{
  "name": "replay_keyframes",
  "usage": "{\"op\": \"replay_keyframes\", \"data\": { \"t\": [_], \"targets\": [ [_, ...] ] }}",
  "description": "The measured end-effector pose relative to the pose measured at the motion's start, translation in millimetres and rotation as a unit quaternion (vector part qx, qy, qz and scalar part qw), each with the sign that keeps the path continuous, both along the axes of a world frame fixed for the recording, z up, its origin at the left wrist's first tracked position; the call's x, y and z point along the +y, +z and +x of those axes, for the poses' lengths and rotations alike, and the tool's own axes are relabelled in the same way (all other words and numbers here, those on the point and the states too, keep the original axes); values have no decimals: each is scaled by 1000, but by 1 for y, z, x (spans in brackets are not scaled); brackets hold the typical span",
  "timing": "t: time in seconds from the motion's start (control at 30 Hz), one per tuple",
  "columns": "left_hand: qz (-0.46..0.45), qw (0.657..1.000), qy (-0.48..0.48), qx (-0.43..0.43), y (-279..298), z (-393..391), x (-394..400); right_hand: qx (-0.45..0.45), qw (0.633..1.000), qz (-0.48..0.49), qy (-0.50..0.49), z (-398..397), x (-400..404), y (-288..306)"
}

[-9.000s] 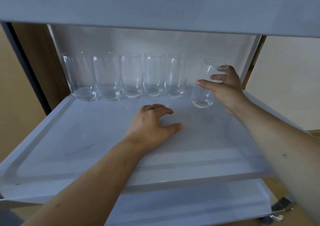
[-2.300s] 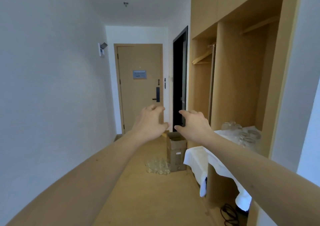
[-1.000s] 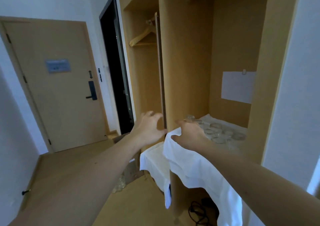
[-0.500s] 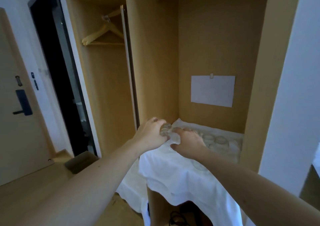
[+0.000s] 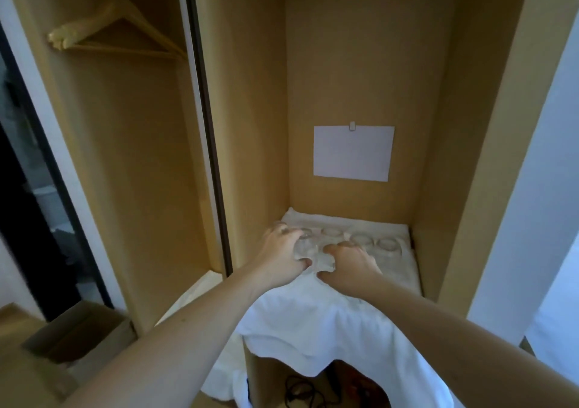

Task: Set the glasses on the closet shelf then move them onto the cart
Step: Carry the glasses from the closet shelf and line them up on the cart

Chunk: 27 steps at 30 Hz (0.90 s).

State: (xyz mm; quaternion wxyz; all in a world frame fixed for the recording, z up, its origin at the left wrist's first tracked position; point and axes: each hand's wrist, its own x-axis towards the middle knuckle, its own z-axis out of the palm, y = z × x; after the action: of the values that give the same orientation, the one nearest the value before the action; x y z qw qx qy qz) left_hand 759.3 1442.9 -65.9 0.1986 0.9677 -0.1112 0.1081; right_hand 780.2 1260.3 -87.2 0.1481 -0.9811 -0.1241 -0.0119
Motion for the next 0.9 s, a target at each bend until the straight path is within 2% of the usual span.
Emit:
{"op": "replay_keyframes", "data": {
  "t": [0.23,0.4,0.7,0.9],
  "targets": [
    [-16,1000,-17,8,-18,38,3,20,998,-15,-65,11,-13,-16],
    [5,999,-27,20,-22,75,-8,27,995,-14,-91,37,-26,-20],
    [56,996,-34,53,-31,164,-30,34,992,-12,-122,127,-51,-28],
    [44,993,-44,98,-43,230,-51,48,991,-32,-121,193,-59,-37]
  ]
}}
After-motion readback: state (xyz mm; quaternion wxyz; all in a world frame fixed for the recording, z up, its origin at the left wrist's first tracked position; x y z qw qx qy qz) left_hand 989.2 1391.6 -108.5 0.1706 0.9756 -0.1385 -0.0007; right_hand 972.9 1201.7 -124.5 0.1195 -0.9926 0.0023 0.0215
